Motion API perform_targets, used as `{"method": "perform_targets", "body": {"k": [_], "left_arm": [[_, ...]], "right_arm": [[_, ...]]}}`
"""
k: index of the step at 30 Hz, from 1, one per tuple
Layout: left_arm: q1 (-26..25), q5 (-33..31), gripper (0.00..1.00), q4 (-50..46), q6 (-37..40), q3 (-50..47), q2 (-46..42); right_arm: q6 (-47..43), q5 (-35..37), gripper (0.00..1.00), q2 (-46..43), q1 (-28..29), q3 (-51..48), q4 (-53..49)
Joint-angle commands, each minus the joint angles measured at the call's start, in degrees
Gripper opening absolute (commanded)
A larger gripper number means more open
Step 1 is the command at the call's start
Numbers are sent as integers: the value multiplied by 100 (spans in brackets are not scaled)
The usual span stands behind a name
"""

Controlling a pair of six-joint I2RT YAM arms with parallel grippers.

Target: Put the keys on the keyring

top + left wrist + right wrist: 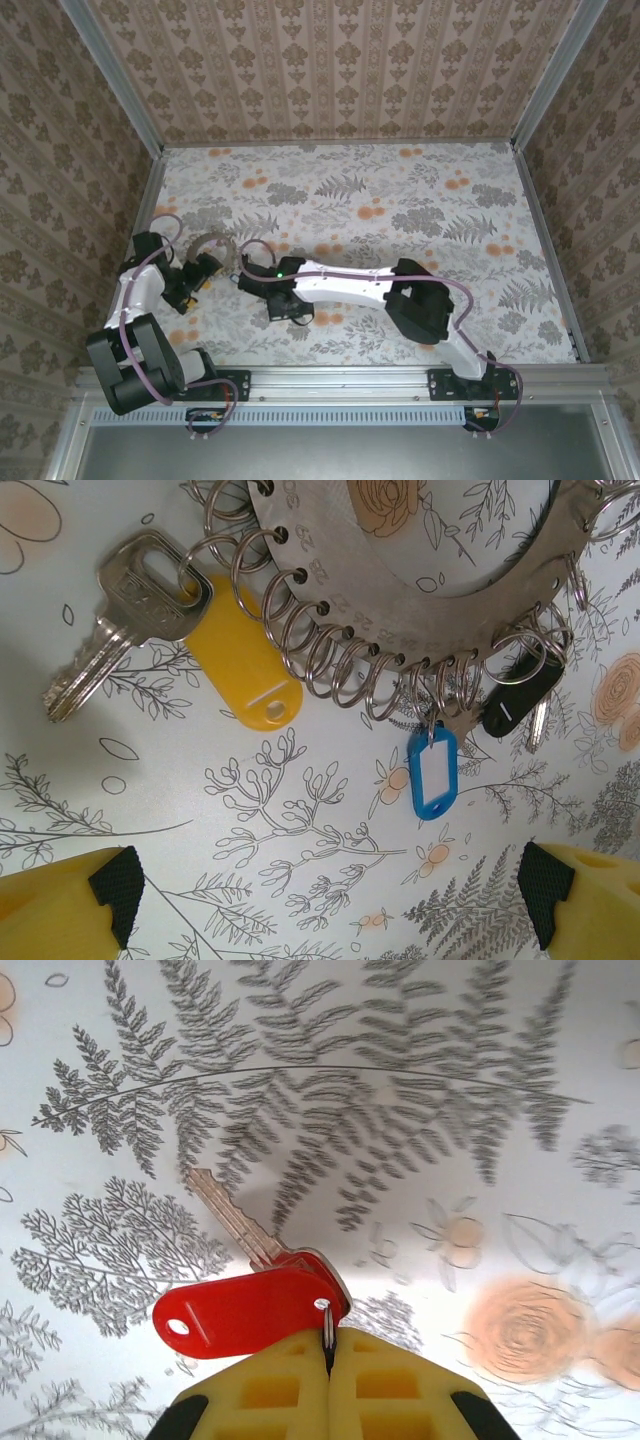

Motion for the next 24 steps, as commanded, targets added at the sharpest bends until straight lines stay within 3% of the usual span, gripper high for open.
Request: {"method": "perform_targets", "body": {"k": [1,5,12,18,24], "left_arm": [[-107,-122,100,-93,120,67,-27],[-354,-219,100,-119,63,159,54],[-1047,-464,100,-168,43,662,532],[-1370,-621,100,-220,242,1349,1305],[-1446,-711,100,-541,279,2116,1867]], "right_arm": [[-364,89,0,-727,-353,-582,-93],[-651,101,0,-1586,-983,-1887,115],[-603,-428,1,-3142,-2570,-4372,828],[-444,-656,19,-3822,-3533,-5386,1144],[-617,-508,38,-4484,-3974,-5409,1022]]}}
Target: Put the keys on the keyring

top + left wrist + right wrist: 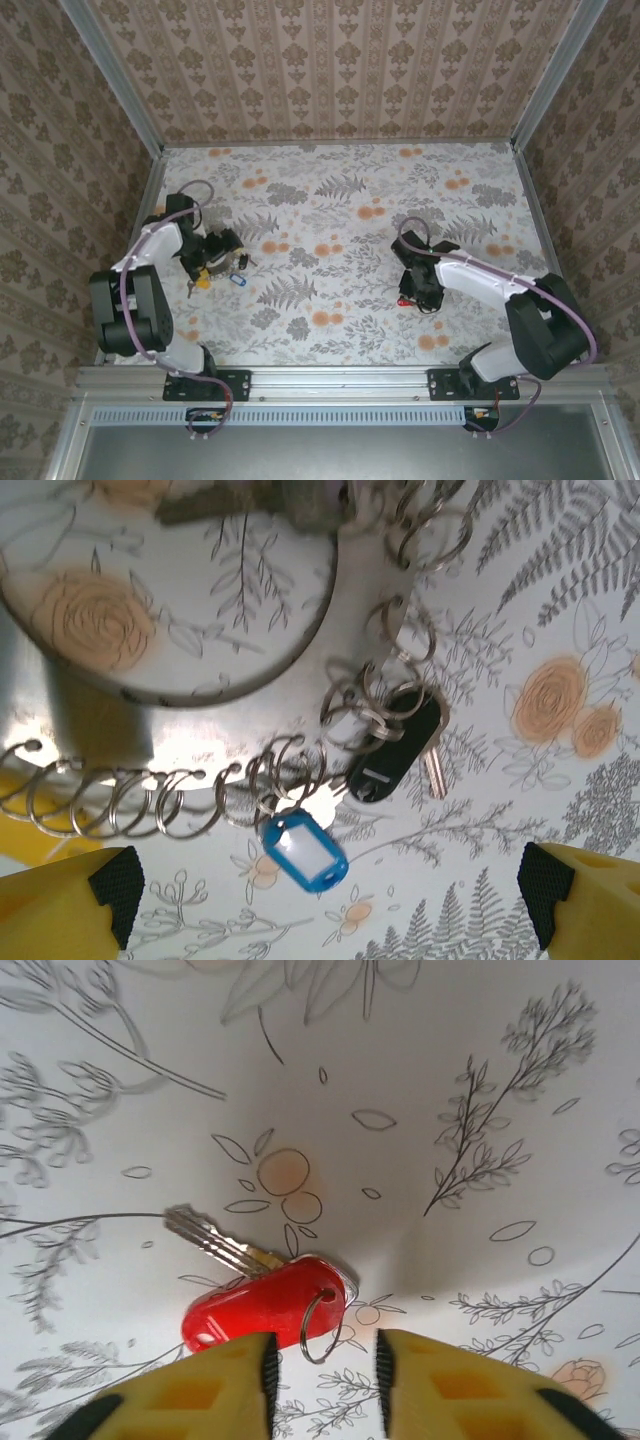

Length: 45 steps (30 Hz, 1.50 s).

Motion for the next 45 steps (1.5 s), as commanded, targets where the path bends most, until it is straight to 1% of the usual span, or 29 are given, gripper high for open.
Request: {"method": "perform_targets", "body": {"k": [1,3,5,8,10,15,18,25,29,32,33,35,37,40,43,45], "left_arm": [[-35,-293,100,-351,163,355,36],[-34,-414,100,-389,251,534,140],[-35,-375,100,-381,411,780,383],[-69,55,100,-68,616,1017,819],[-141,257,100,157,591,1109,1104],[-373,404,100,545,247,1168,1723],[-661,312,100,728,111,1166,1859],[-1594,284,98,726,98,1352,2108],[-2215,344,98,633,98,1422,2238],[-2814,460,97,712,4,1313,2182],[-3109,516,97,737,-30,1276,2161],[-3589,606,97,756,-130,1227,2127],[-4108,846,97,861,-205,1198,2103],[-4769,979,97,860,-244,1257,2081],[-5198,962,98,727,-161,1344,1982],[-5243,825,98,541,-96,1393,1802]], "right_arm": [[-143,39,39,-522,-176,112,-59],[-352,169,40,-830,-208,242,-109],[-563,300,42,-1131,-209,372,-95],[-884,445,43,-1422,-209,572,-46],[-1000,449,43,-1471,-209,716,-28],[-1027,362,43,-1500,-204,844,1],[-982,305,43,-1569,-204,784,38],[-1079,162,44,-1587,-250,833,11],[-1065,-111,44,-1563,-426,848,114],[-1078,-351,44,-1511,-673,848,216],[-1091,-432,44,-1487,-791,857,239],[-1096,-692,44,-1434,-1075,850,341],[-1095,-1062,44,-1342,-1422,813,500],[-1168,-1504,45,-1096,-1895,871,661],[-1337,-1863,45,-707,-2220,1113,665],[-1542,-2176,44,-407,-2325,1311,620]]}}
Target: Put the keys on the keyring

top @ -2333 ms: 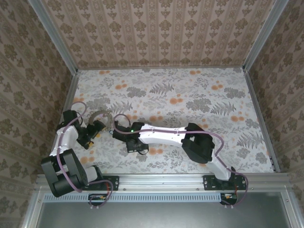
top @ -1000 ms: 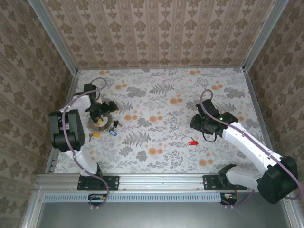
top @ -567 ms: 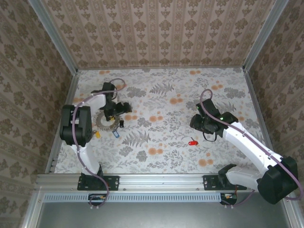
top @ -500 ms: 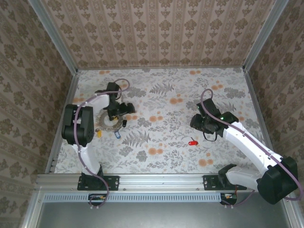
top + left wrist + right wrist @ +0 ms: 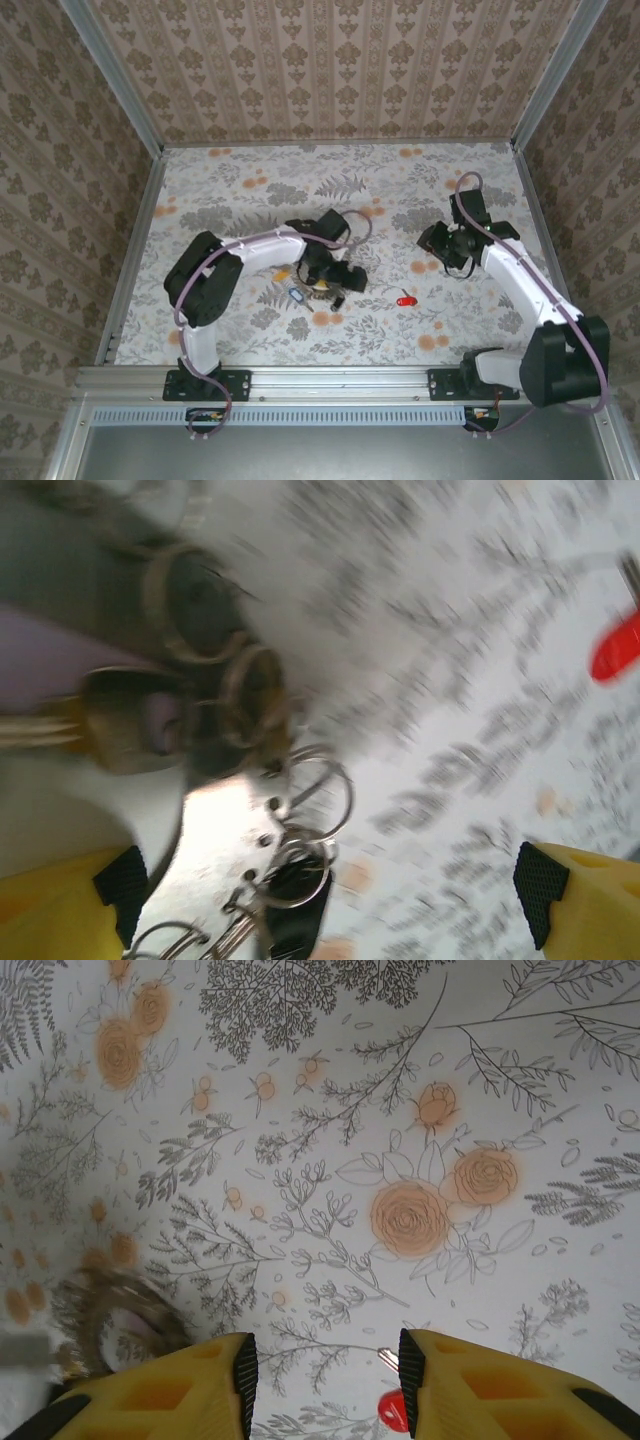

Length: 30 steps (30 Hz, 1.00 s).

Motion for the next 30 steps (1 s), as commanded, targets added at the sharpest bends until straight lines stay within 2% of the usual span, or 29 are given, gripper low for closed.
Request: {"method": "perform_targets", "body": {"k": [1,5,9,12,15,17,20,23,27,30], "left_arm": [[94,89,98,-485,12,30,-309],[531,-100,98,-860,236,43,-943],[1361,203,98,-928,405,-55,-1671],[2115,526,97,-782,560,-157,-2063],[2684,501,95,-550,998,-176,-2258],[2809,529,94,-207,1338,-227,-2319],[2840,580,94,456,1913,-457,-2305],[2847,554,95,1031,2073,-787,-2179],[2854,722,91,1571,1850,-1235,-2144],[2847,577,91,1811,1960,-1467,-2244]], "right_arm": [[-449,-796,44,428,-123,435,21],[-1156,-1411,41,1047,-124,787,-189],[-1810,-1793,38,1486,8,1021,-440],[-1795,-1532,35,1670,310,1069,-607],[-1107,-1730,33,1785,595,905,-335],[-253,-1874,33,1770,705,710,-36],[585,-1521,32,1692,765,582,-87],[701,-1314,32,1641,766,533,-103],[489,-1495,31,1792,885,443,-191],[313,-1410,30,1819,1003,290,-114]]}}
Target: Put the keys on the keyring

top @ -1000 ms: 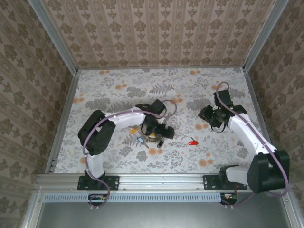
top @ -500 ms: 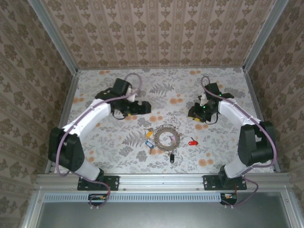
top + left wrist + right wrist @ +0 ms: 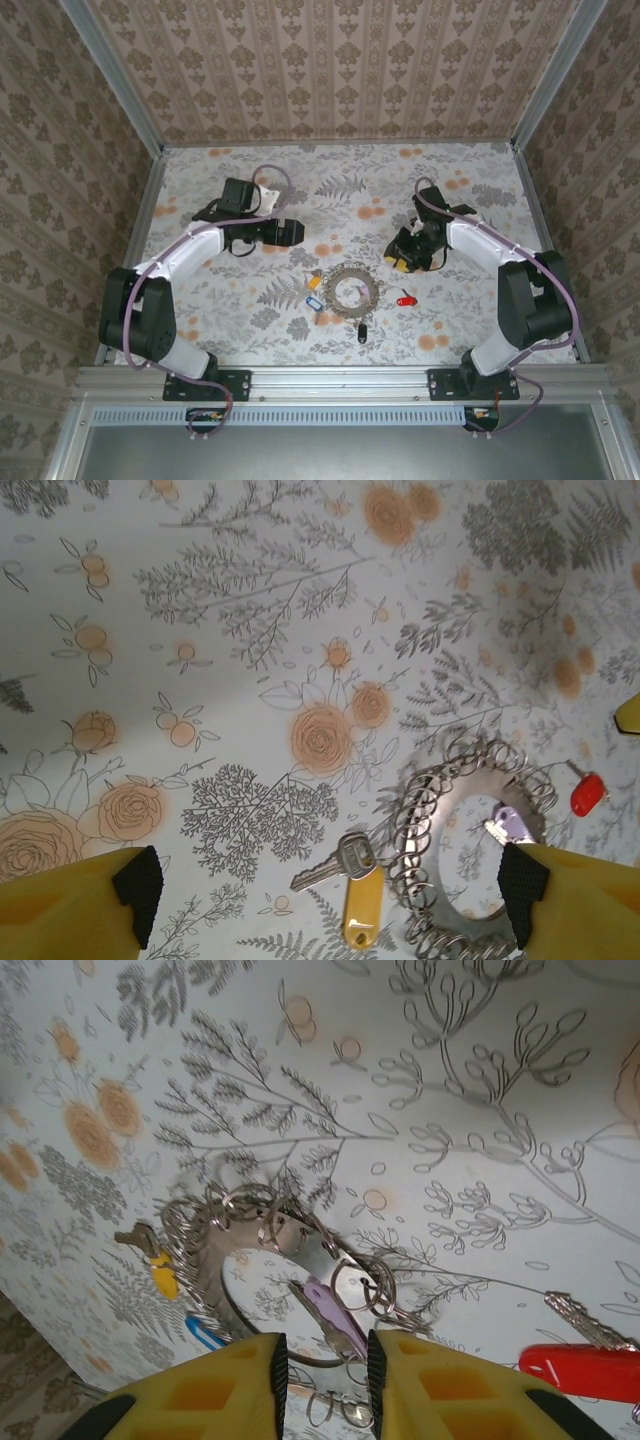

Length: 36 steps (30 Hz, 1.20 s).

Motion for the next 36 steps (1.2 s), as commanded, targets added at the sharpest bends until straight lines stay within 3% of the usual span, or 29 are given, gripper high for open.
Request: {"method": "perform_targets", "body": {"k": [1,5,9,12,14,16,23,33,36], "left_arm": [[-25,46,91,383,299,-26,-94],[-54,-33,91,395,299,-27,-246],[-274,-508,91,243,464,-51,-392],[-475,-820,91,102,623,-39,-421],[-746,-965,91,38,719,-35,-422],[-865,-1077,91,-34,794,-12,-426],[-1010,-1330,91,-43,837,-28,-491],[-1076,-1615,91,-145,874,-5,-532],[-1106,-1653,91,-185,902,31,-535]], "right_arm": [[34,-48,29,119,138,-266,101],[556,-410,28,236,227,-498,545],[1161,-321,28,152,338,-604,562],[3050,-435,24,-206,498,-1307,1530],[4411,-11,23,-655,759,-1830,2178],[5033,576,23,-1007,1009,-1879,1997],[5426,1128,23,-1008,1186,-1412,1462],[6069,1358,25,-595,1410,-1229,1594],[6255,1448,26,-486,1502,-1099,1174]]}}
